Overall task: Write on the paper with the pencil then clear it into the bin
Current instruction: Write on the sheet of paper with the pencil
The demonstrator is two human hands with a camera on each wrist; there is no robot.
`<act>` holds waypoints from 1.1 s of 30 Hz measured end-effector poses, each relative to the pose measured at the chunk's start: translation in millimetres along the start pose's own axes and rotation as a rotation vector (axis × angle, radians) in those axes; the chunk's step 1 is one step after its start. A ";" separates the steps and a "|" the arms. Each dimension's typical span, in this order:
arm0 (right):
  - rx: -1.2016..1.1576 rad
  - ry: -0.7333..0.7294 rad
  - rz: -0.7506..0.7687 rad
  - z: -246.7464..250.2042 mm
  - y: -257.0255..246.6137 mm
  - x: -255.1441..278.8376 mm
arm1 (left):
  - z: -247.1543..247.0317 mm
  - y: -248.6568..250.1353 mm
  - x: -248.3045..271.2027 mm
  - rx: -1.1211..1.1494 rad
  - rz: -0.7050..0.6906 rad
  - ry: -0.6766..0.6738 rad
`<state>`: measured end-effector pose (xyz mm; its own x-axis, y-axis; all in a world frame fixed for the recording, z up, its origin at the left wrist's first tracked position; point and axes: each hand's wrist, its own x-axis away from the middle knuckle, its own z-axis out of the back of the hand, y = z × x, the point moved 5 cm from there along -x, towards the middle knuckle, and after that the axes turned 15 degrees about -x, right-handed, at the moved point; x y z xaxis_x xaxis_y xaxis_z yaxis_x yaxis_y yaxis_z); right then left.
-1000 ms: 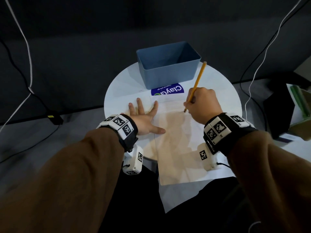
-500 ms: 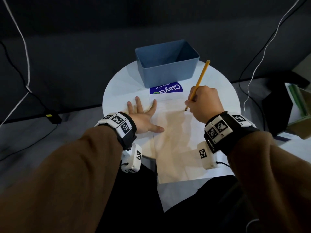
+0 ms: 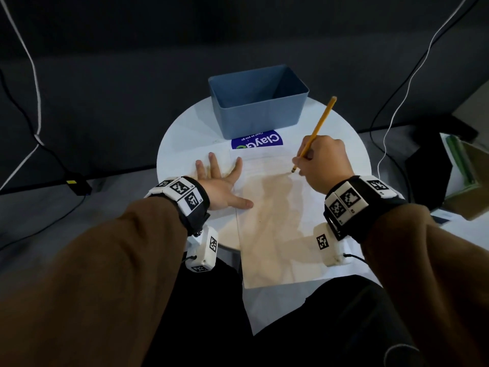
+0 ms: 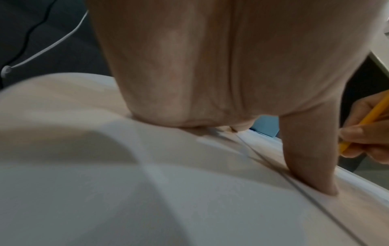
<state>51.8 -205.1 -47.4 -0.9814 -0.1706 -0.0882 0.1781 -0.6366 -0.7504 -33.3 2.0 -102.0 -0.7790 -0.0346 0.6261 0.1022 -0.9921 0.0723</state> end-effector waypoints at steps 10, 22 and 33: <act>0.025 -0.033 0.028 -10.6 -1.3 -1.2 | -0.7 -0.5 0.4 -0.006 0.003 0.012; 0.024 -0.027 -0.007 -13.9 2.9 -6.1 | -0.1 1.4 0.6 -0.012 -0.001 0.020; -0.026 0.048 -0.006 14.1 4.9 3.7 | -1.1 -1.8 -0.9 -0.003 0.001 0.014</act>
<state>50.0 -219.5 -42.2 -0.9848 -0.1302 -0.1147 0.1711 -0.6178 -0.7675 -33.4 3.6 -103.5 -0.7877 -0.0374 0.6149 0.1014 -0.9924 0.0696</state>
